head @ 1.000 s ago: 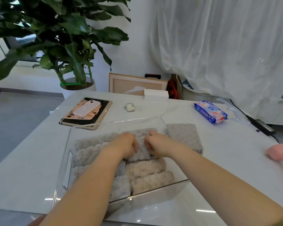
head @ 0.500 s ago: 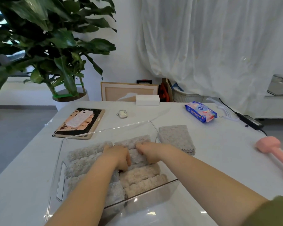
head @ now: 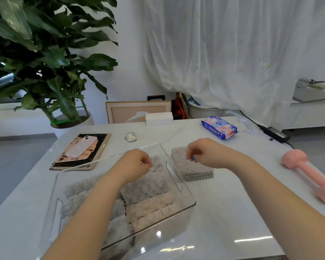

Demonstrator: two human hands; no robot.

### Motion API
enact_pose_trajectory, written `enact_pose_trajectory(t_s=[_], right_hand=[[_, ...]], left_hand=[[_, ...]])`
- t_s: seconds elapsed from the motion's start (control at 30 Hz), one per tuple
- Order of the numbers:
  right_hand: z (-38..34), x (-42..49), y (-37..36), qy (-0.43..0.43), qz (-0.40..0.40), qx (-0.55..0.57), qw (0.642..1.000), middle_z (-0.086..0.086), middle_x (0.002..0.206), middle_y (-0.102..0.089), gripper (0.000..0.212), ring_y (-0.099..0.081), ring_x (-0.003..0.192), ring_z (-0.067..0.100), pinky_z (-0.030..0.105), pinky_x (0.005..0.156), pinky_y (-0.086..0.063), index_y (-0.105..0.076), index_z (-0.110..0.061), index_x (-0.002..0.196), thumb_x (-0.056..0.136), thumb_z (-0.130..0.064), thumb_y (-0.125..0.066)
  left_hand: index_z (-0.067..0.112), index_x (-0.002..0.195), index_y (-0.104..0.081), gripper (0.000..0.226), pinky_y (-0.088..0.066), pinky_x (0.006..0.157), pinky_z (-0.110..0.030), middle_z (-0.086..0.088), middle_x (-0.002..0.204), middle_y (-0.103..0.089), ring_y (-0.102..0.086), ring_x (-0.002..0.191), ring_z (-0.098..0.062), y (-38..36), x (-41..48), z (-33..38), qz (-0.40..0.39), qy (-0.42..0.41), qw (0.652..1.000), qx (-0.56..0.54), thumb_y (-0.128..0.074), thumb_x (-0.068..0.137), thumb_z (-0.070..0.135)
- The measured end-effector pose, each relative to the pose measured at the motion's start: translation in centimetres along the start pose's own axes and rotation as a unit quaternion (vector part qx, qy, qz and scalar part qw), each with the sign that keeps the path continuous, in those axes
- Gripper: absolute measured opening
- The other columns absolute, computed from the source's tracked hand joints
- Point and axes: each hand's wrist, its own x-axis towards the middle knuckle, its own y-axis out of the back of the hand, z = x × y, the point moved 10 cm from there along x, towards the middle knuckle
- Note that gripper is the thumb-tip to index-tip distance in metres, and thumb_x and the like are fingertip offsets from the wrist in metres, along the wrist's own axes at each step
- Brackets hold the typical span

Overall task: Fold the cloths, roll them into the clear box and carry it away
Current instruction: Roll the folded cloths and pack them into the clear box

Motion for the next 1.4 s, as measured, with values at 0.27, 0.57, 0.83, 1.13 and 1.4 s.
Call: enact_pose_trajectory(t_s=[0.27,0.57,0.83,1.13,1.4], right_hand=[[16.8,-6.6,-0.6,-0.181,-0.060,0.024,0.981,-0.003,0.087,-0.067,0.021,-0.059,0.070,0.003,0.017,0.064,-0.046,-0.067,-0.020,0.090,0.084,-0.006,-0.053],[26.1,-10.8,-7.4,-0.206,-0.050,0.036,0.977,-0.004,0.094,-0.062,0.029,-0.051,0.084,0.009,0.014,0.071,-0.034,-0.068,-0.020,0.092,0.083,-0.004,-0.045],[24.1,-6.5,-8.0,-0.167,-0.040,0.053,0.984,-0.004,0.090,-0.054,0.020,-0.050,0.083,0.015,0.024,0.073,-0.040,-0.064,-0.016,0.105,0.091,-0.014,-0.049],[21.4,-6.9,-3.5,-0.124,0.187,0.420,0.879,-0.013,0.114,-0.058,0.055,-0.059,0.102,-0.002,0.017,0.083,-0.050,-0.047,-0.023,0.123,0.077,-0.022,-0.078],[20.9,-8.0,-2.9,-0.098,0.135,0.651,0.741,0.002,0.097,-0.074,0.023,-0.070,0.088,0.016,0.025,0.071,-0.056,-0.065,-0.012,0.105,0.084,-0.004,-0.063]], left_hand=[[0.010,0.107,-0.065,0.025,-0.045,0.078,-0.025,-0.003,0.111,-0.061,-0.057,0.102,-0.020,-4.9,7.4,10.1,0.032,-0.035,0.999,0.005,-0.048,0.089,0.008],[0.009,0.149,-0.003,0.081,-0.021,0.113,-0.051,-0.013,0.151,-0.024,-0.019,0.141,-0.033,-17.0,16.3,7.5,-0.112,0.066,0.951,0.280,-0.053,0.088,0.022],[0.013,0.118,-0.046,0.049,-0.037,0.091,-0.037,-0.007,0.120,-0.054,-0.049,0.115,-0.027,-17.3,17.9,8.4,-0.093,0.017,0.930,0.356,-0.068,0.078,0.029],[0.027,0.093,-0.044,0.050,-0.049,0.072,-0.037,0.002,0.093,-0.061,-0.057,0.088,-0.023,-16.6,13.6,18.6,-0.097,-0.173,0.970,0.141,-0.078,0.064,0.050],[0.028,0.113,-0.060,0.051,-0.048,0.094,-0.046,-0.001,0.120,-0.060,-0.059,0.104,-0.019,-14.6,11.3,15.3,-0.121,0.055,0.887,-0.443,-0.077,0.069,0.047]])
